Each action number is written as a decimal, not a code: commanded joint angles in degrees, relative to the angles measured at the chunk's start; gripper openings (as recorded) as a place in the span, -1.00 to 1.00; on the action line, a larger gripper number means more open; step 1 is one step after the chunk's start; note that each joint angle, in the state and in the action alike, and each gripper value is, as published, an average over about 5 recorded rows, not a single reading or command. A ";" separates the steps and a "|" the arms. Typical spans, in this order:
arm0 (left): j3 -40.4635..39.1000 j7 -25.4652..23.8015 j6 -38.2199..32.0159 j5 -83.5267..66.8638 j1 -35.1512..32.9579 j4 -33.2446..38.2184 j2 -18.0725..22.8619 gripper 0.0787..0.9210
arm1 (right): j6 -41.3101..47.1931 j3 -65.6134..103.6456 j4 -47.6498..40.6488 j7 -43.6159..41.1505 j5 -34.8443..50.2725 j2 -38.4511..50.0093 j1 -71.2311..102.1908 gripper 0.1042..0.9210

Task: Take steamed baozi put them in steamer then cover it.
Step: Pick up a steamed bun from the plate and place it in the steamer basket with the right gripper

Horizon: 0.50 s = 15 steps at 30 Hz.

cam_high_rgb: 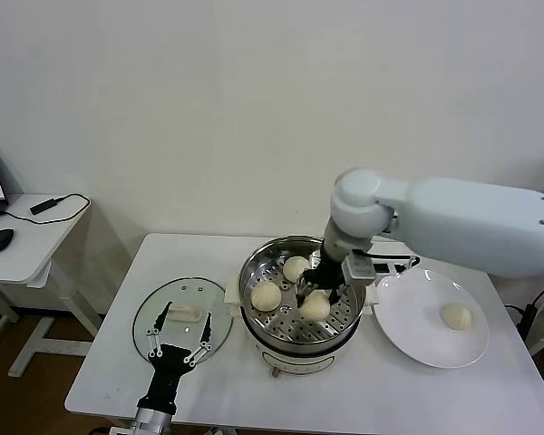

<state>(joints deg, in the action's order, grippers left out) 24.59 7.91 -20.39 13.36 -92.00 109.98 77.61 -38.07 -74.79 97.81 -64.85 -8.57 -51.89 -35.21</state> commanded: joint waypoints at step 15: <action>0.31 0.88 -0.33 -0.03 0.26 -0.58 0.10 0.77 | -1.22 0.21 -1.63 -0.44 -6.54 -4.99 6.36 0.44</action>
<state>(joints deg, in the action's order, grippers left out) 24.87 8.70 -20.67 13.35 -91.76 109.41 77.71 -39.27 -74.67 96.36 -65.15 -13.43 -55.94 -30.22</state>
